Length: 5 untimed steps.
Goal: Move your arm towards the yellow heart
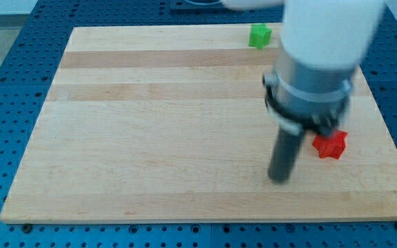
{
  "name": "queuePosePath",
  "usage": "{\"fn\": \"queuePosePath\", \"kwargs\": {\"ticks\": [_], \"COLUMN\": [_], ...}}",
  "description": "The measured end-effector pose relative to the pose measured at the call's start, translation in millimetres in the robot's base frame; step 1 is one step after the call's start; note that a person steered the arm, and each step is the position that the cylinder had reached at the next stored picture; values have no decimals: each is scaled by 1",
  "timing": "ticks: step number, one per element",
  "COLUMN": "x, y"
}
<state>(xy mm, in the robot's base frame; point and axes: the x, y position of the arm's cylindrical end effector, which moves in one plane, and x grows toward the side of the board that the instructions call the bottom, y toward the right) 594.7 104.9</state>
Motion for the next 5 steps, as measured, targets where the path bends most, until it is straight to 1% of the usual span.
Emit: {"fn": "queuePosePath", "kwargs": {"ticks": [1,2,3,4,5], "x": [22,-25,-84,-103,-181], "y": [56,166,239,240,241]}}
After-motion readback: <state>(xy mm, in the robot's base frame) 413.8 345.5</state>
